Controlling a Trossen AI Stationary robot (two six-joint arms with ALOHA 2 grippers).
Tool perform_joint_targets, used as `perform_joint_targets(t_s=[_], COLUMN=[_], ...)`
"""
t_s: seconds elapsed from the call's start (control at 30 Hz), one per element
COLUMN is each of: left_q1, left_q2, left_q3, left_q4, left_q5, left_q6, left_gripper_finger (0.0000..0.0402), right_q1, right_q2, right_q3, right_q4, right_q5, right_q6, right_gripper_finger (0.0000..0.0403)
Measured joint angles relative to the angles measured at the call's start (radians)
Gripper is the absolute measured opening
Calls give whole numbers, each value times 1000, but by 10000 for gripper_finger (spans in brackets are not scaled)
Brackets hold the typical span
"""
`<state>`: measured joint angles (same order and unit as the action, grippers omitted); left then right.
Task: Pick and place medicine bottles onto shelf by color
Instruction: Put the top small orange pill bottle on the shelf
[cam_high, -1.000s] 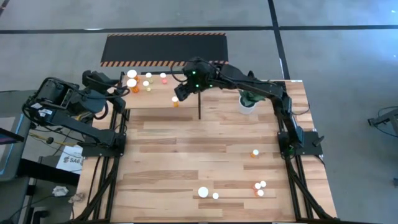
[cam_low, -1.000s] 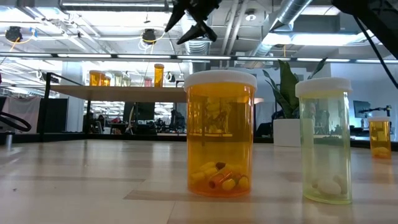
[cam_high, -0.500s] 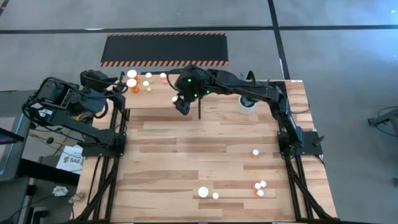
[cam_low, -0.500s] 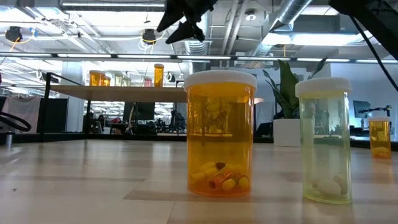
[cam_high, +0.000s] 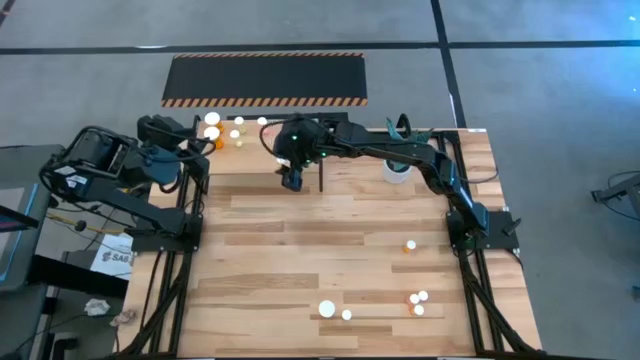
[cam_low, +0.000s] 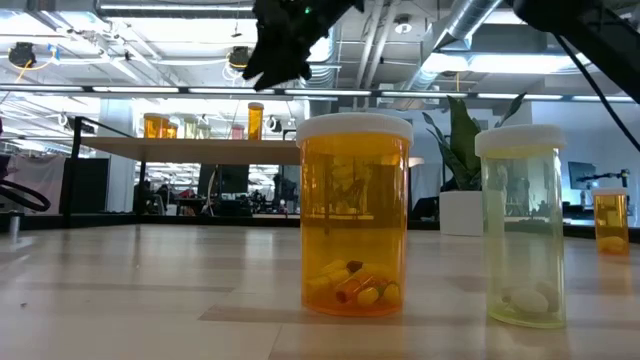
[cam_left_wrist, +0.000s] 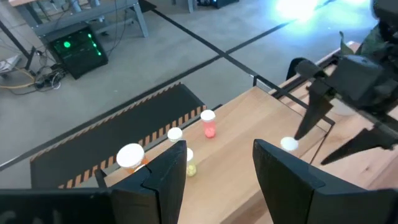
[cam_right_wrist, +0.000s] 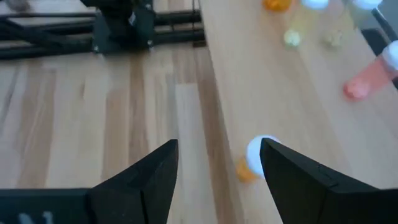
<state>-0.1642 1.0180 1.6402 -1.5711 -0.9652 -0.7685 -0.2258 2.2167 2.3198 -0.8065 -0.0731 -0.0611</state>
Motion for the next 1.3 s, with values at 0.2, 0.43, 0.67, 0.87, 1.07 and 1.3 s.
perform_joint_targets(t_s=[0.2,0.43,0.67,0.87,1.07,1.3], left_q1=[0,0,0,0,0,0], left_q2=[8,8,8,8,8,8], left_q3=[0,0,0,0,0,0], left_q4=[0,0,0,0,0,0], left_q5=[3,-5,-17,-17,-17,-17], left_q6=[0,0,0,-1,-5,-8], left_gripper_finger=[174,174,174,174,174,174], right_q1=[-12,-14,-19,-40,-39,-30], right_q2=[21,27,28,28,28,43], right_q3=[5,5,5,5,5,6], right_q4=[36,49,55,36,21,13], right_q5=[4,43,78,79,77,76], right_q6=[1,8,0,0,8,8], right_gripper_finger=[250,250,250,250,250,250])
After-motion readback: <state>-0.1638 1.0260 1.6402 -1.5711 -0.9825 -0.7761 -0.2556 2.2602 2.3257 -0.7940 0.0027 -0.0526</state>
